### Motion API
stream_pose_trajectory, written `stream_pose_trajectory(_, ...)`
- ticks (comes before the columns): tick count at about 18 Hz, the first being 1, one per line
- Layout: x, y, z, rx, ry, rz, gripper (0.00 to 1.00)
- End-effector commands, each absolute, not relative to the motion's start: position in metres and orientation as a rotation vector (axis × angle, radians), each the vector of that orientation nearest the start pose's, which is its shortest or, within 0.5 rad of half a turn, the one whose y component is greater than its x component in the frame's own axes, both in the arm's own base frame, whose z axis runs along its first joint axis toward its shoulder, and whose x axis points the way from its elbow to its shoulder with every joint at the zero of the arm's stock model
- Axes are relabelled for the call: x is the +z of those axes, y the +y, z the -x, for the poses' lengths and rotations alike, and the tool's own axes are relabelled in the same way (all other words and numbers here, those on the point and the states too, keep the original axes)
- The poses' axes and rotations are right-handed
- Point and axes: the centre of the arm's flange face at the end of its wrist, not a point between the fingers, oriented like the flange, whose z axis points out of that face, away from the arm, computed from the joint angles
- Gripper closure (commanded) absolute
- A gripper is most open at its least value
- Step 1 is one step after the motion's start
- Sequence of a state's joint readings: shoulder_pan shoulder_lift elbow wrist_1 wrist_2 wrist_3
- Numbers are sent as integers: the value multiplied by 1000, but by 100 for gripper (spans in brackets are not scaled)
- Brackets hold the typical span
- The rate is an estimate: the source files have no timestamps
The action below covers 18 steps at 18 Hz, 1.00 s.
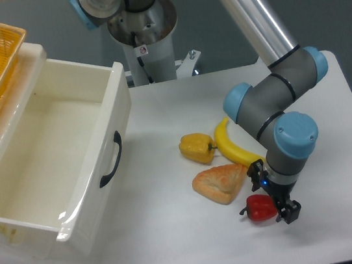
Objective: Pick up the red pepper
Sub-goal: 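Lower the open gripper around the red pepper and close it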
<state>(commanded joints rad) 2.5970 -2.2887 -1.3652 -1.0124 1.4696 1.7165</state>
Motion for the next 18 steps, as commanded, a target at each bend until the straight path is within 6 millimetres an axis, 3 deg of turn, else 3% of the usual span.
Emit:
stream_pose_trajectory(10,187,511,537,35,1036,2852,6)
stream_pose_trajectory(12,185,512,536,31,1039,2852,15)
stream_pose_trajectory(16,187,511,537,33,1034,2853,44)
stream_pose_trajectory(18,189,511,537,36,1006,2862,50)
